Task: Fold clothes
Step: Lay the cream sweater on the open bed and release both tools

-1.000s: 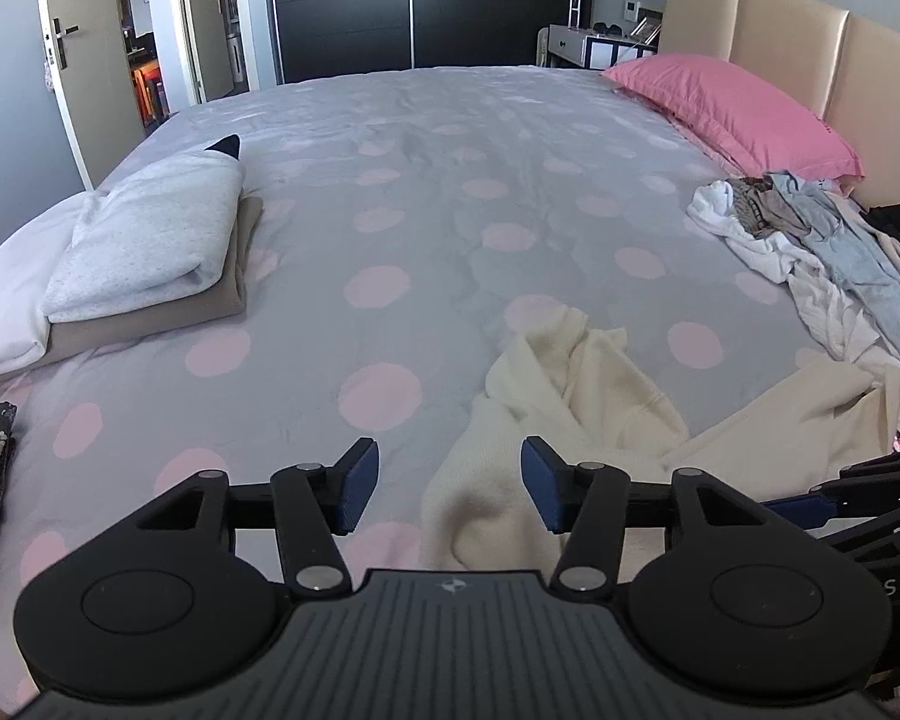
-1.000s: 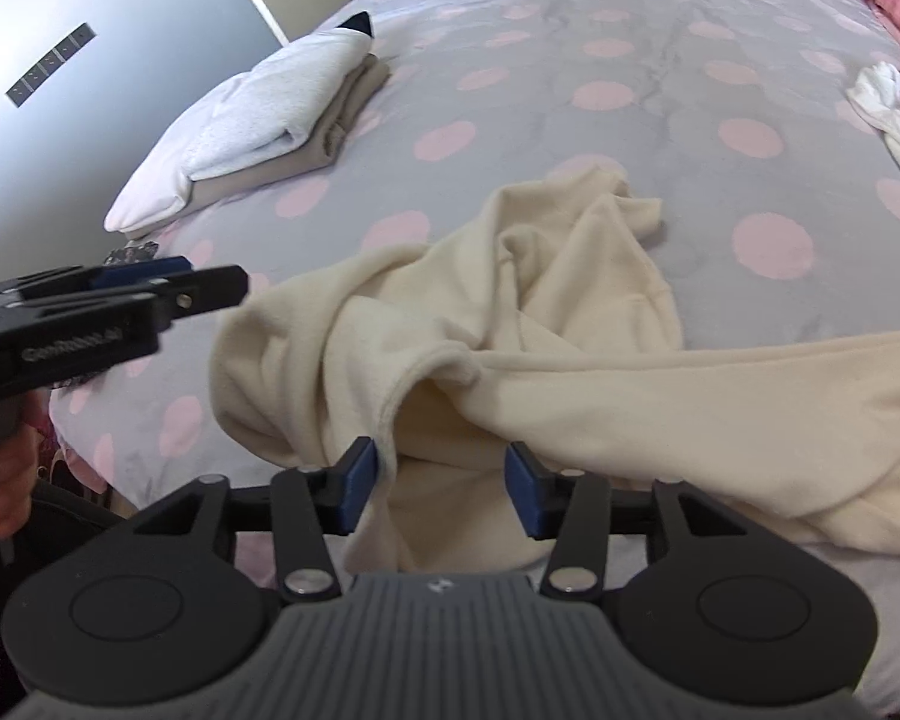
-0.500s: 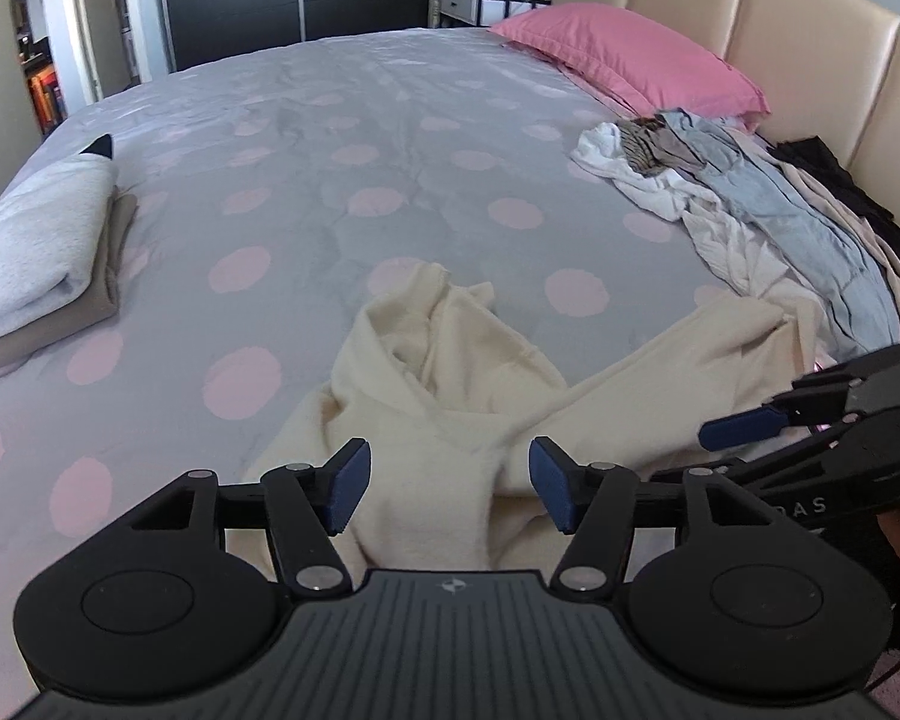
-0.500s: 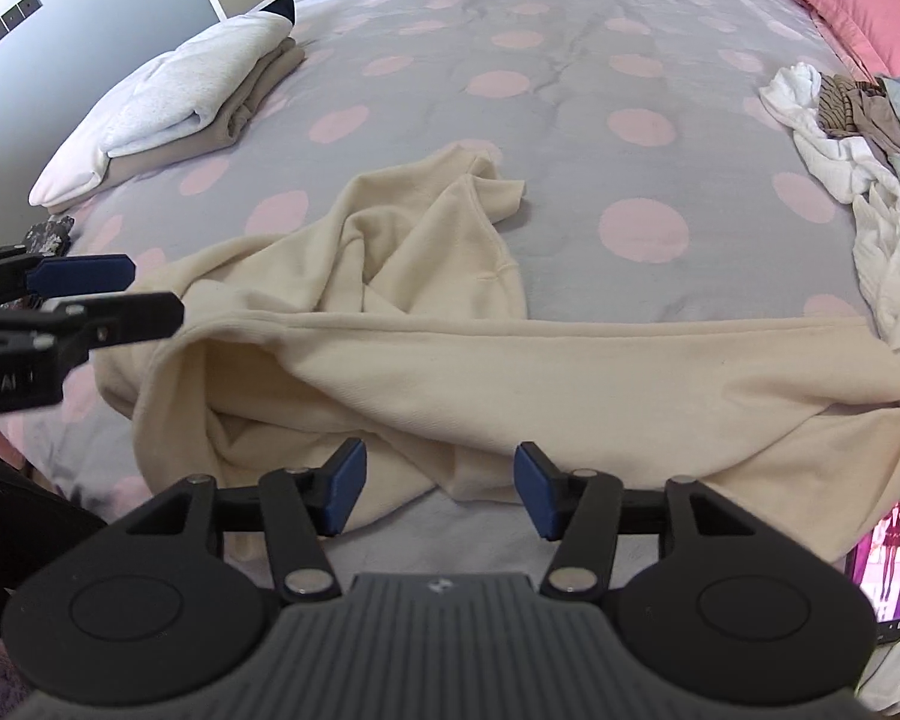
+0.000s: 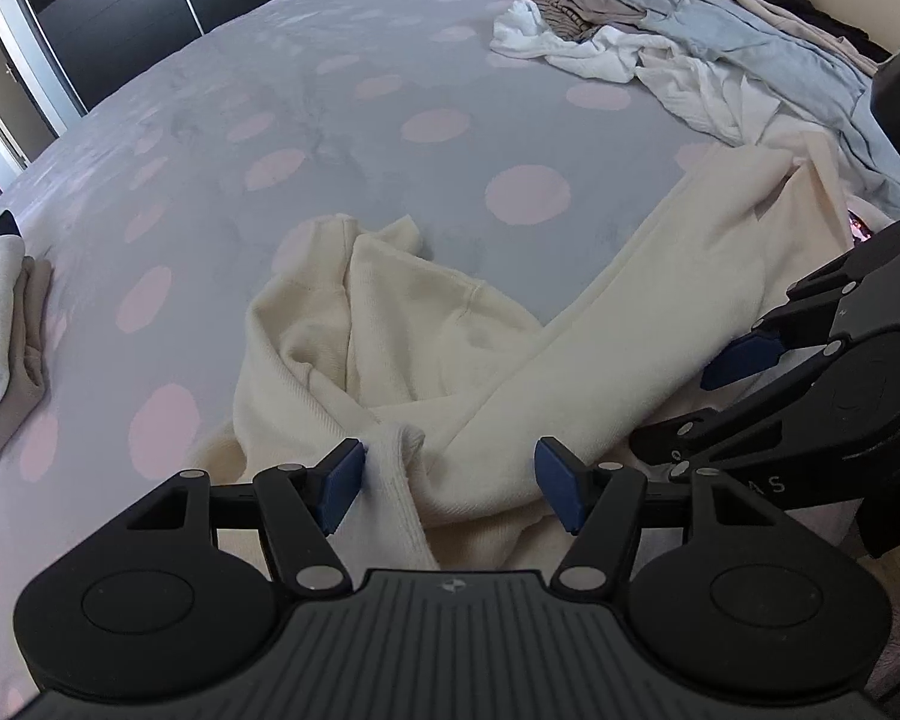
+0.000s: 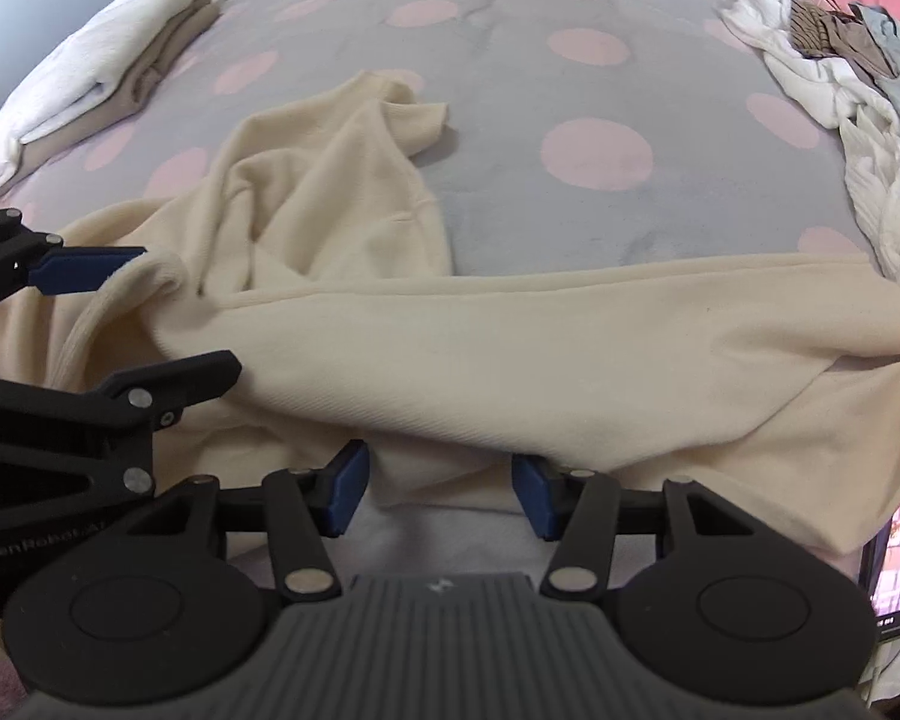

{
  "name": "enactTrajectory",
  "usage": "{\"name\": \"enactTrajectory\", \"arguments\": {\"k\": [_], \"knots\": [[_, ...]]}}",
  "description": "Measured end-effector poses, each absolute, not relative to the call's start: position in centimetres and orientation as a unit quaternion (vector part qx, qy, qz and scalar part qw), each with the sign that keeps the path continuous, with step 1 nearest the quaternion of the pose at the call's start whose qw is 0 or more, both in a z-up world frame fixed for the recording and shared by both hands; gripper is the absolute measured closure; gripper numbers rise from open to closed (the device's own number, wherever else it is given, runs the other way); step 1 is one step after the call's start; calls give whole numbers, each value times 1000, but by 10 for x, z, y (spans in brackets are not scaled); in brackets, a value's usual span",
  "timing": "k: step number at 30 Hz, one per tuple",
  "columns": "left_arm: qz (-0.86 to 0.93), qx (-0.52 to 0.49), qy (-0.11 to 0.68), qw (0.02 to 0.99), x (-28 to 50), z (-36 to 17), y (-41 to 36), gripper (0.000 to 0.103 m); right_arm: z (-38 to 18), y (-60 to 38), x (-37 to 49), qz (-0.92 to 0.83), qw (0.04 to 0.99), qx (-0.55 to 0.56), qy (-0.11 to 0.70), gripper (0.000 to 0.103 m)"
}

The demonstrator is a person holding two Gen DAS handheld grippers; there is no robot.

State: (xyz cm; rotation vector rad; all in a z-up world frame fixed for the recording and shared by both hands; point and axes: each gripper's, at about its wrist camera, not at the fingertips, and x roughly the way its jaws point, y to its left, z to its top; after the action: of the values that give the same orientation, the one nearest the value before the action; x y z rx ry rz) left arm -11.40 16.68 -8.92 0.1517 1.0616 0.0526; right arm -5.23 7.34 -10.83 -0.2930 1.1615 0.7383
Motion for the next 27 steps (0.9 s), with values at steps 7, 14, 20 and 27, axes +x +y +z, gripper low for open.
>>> {"name": "enactTrajectory", "arguments": {"k": [7, 14, 20, 27], "knots": [[35, 57, 496, 866, -111, -98, 183, 80, -116, 79, -47, 341, 760, -134, 536, 77], [113, 21, 456, 883, -121, -61, 219, 100, -108, 82, -53, 350, 768, -147, 516, 62], [138, 15, 440, 887, -133, -43, 234, 100, -104, 86, -57, 352, 773, -155, 505, 58], [230, 34, 412, 881, -156, -16, 272, 100, -82, 89, -60, 359, 779, -146, 493, 56]]}}
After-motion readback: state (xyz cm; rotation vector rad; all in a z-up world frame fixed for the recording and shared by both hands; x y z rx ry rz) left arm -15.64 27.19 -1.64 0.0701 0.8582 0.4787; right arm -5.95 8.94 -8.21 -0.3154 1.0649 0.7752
